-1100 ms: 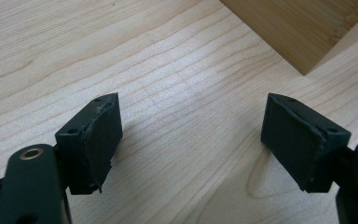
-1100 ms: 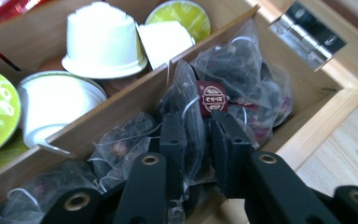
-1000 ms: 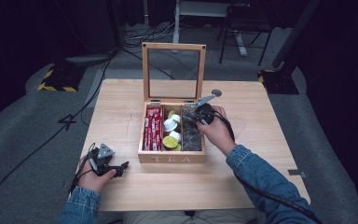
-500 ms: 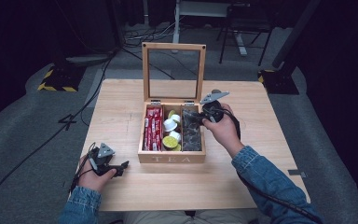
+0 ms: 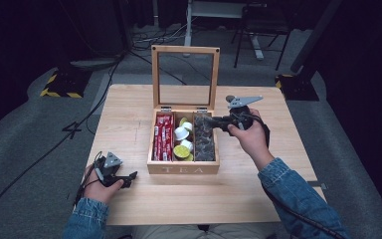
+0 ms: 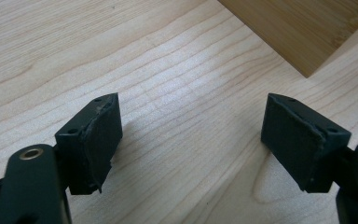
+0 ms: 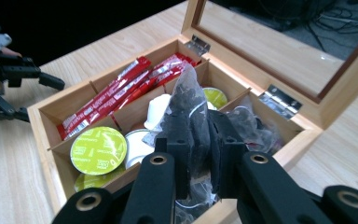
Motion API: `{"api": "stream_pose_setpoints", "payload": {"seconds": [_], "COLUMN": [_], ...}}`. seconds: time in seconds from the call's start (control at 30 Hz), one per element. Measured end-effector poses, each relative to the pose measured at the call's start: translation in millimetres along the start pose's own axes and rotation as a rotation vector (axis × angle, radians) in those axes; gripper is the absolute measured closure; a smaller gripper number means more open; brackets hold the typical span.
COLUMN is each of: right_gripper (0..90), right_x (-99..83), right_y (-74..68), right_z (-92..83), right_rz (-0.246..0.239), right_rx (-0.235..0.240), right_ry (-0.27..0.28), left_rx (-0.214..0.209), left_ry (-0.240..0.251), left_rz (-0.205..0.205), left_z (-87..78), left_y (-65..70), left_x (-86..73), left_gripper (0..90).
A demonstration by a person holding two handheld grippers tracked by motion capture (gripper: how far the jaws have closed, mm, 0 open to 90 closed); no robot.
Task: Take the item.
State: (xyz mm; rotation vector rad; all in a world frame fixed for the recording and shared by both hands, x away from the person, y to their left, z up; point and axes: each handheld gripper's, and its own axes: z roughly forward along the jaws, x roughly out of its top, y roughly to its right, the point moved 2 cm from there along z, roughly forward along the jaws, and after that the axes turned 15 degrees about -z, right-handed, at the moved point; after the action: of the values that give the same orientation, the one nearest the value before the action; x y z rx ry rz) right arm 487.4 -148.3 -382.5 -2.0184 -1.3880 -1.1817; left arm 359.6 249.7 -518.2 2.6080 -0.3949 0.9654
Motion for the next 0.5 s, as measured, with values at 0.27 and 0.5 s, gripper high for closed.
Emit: {"api": "stream_pose_setpoints", "payload": {"seconds": [0.27, 0.5], "right_gripper": [80.4, 80.4], "right_x": [-1.8, -8.7], "right_y": [5.4, 11.7], "right_z": [-25.7, -43.3], "right_rz": [0.008, 0.012], "right_rx": [-0.017, -0.052], "right_ry": [0.044, 0.032], "left_rx": [-0.002, -0.002], "left_ry": [0.001, -0.001], "left_rz": [0.006, 0.008], "left_z": [0.7, 0.7], "left_y": [-0.4, -0.3], "left_x": [0.8, 0.8], "left_gripper": [20.7, 20.8]}}
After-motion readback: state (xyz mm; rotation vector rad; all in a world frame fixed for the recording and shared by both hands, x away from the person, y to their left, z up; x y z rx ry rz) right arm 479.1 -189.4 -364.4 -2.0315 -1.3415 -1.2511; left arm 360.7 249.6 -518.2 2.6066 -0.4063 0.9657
